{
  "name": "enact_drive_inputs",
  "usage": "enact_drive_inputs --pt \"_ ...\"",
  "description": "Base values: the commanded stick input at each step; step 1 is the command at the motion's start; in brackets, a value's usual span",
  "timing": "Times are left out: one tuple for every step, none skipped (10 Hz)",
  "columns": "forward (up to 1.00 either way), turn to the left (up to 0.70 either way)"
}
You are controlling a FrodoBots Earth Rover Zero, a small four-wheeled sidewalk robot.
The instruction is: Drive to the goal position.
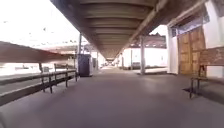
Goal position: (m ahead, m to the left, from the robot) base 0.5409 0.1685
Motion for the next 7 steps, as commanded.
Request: enact_drive_inputs --pt "0.7 0.0" --pt "0.7 0.0" --pt "0.7 0.0" --pt "0.7 0.0" --pt "0.7 0.0" --pt "0.7 0.0" --pt "0.7 0.0"
